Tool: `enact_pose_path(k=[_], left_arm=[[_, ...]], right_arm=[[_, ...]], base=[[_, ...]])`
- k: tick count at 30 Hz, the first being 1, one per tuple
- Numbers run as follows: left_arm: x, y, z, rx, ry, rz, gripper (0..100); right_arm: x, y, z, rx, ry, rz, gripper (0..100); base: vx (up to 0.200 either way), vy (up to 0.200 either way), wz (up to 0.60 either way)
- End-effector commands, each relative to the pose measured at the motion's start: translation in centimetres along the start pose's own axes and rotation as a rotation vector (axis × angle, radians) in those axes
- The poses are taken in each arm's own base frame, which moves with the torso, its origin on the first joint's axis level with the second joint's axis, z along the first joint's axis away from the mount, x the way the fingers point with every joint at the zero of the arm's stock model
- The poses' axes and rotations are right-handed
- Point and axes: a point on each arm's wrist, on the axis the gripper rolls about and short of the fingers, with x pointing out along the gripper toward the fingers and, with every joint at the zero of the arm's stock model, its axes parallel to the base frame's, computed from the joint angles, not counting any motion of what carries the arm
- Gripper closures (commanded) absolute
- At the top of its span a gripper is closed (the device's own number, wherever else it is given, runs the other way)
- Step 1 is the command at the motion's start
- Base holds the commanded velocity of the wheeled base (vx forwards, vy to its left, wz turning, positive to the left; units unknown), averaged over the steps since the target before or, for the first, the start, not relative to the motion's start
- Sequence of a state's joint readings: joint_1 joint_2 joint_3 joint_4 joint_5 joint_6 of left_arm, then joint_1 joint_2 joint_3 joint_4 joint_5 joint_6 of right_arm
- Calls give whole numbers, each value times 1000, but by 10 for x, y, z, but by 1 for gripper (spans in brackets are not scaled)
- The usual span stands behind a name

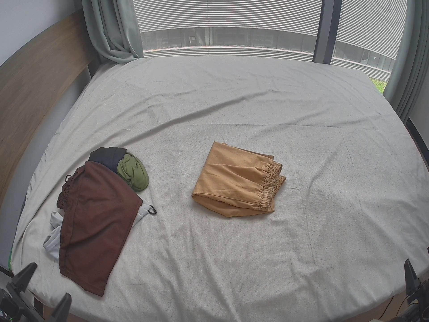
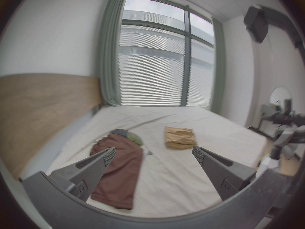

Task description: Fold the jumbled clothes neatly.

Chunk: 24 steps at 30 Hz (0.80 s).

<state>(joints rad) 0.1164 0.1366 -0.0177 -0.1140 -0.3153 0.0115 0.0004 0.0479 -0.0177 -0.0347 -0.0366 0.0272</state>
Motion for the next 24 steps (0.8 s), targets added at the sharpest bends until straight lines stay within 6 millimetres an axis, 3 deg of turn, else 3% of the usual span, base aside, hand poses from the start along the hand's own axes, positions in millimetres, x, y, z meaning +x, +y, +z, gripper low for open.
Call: enact_pose_path(k=[1,3,7,15,22,24], left_arm=[[-3,1,-10,59,14,134,0],[-3,0,-9,73,13,88,0],[-4,-6,-11,86,9,-245,0],[-8,-3,-11,58,-12,-310,0],[-9,6,-15,-6,-14,213,0],[-10,7,-21,-9,50,261,0]], right_arm=[[-3,0,-9,-9,0,-2,0],[-3,0,-9,-10,0,5,0],[-3,0,-9,-10,0,9,0],[-3,0,-9,-4,0,7,0],[-3,0,-9,-13,0,10,0],[-3,0,-9,-23,2,10,0]], base=[[0,0,0],[0,0,0],[0,0,0],[0,0,0],[0,0,0],[0,0,0]])
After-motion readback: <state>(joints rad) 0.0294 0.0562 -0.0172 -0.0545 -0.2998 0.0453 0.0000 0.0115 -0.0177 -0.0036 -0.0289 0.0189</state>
